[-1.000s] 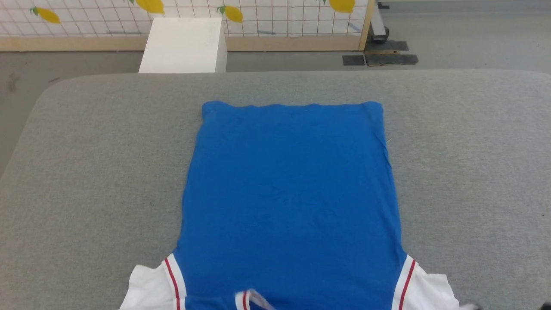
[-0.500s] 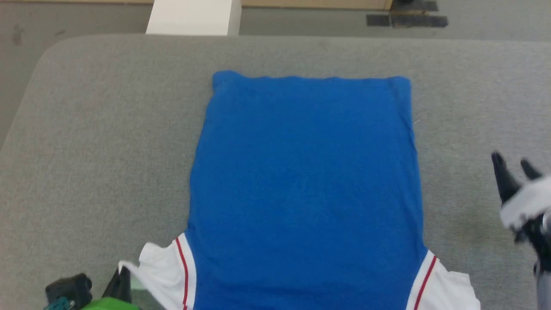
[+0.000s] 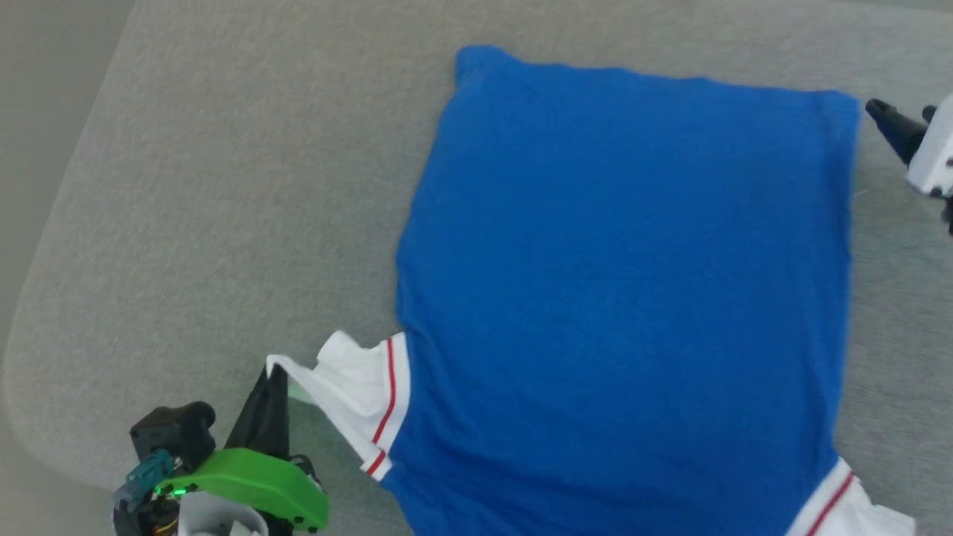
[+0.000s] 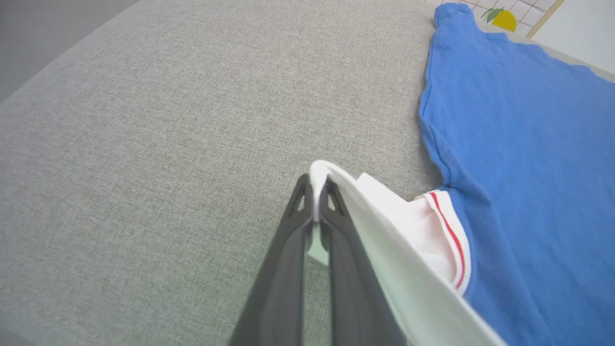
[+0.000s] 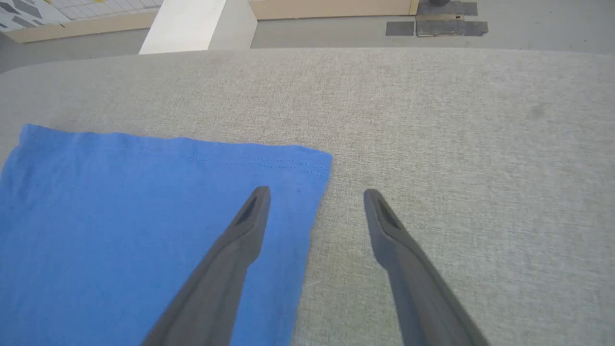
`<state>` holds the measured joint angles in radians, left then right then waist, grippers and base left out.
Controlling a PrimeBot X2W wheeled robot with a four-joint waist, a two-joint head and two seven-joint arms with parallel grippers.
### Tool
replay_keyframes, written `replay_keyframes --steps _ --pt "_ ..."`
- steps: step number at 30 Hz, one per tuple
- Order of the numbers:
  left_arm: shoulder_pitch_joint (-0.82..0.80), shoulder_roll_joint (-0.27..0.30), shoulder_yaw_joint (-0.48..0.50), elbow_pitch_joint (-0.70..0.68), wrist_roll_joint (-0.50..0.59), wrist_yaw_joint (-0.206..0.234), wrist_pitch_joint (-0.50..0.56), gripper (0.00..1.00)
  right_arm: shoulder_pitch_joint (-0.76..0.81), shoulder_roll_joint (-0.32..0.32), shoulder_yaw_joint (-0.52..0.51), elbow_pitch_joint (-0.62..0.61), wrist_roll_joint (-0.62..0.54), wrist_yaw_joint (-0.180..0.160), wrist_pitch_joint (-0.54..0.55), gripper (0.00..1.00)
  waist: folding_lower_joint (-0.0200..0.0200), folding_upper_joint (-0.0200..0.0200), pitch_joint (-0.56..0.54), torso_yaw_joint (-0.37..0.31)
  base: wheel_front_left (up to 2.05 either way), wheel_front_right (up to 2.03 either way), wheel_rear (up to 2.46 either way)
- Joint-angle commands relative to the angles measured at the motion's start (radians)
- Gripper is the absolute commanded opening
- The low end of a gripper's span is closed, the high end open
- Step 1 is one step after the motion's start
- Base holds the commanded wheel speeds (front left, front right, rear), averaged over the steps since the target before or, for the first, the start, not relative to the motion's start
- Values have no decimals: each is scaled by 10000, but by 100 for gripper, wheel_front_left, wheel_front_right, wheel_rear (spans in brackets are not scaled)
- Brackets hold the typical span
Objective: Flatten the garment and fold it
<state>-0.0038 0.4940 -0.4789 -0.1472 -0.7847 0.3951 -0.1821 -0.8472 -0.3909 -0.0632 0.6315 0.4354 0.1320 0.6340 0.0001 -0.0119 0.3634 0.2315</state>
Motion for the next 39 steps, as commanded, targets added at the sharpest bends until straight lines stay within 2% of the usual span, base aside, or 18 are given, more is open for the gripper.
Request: replay_keyframes --steps 1,8,15,16,17,18,24,30,35,39 --pt "-279 -78 -43 -77 100 -64 -94 0 -327 -71 126 233 48 -13 279 100 -1 119 801 794 0 0 0" --pt "-679 -344 -269 -279 322 -183 -231 0 -1391 -303 364 1309 -232 -13 1449 100 -1 119 1321 1190 0 0 0" --pt "-839 -478 -332 -208 379 -278 -333 0 -1429 -6 141 2653 -541 -13 3280 100 -1 119 1508 1294 0 0 0" --pt "-851 -486 -324 -196 380 -282 -345 0 -1403 33 86 2752 -572 -13 3437 50 -1 119 1506 1306 0 0 0" --pt "-864 -491 -310 -170 380 -283 -357 0 -1383 74 36 2819 -617 -13 3555 20 -1 119 1498 1324 0 0 0" --pt "-872 -494 -306 -142 380 -288 -365 0 -1358 100 -13 2875 -650 -13 3625 0 -1 119 1472 1338 0 0 0" --pt "-850 -499 -286 87 321 -312 -382 0 -1402 201 -36 2657 -921 -13 3438 0 -1 119 1154 1352 0 0 0" --pt "-718 -414 -214 318 232 -290 -370 0 -1457 -26 620 1838 -1043 -13 2704 0 -1 119 431 1182 0 0 0" --pt "-418 -223 -56 401 151 -120 -329 0 -1068 -623 1862 474 -776 -13 1807 0 -1 119 -338 802 0 0 0" --pt "-117 -29 138 420 55 54 -294 0 -316 -1259 2393 -527 -259 -13 1340 0 -1 119 -912 308 0 0 0"
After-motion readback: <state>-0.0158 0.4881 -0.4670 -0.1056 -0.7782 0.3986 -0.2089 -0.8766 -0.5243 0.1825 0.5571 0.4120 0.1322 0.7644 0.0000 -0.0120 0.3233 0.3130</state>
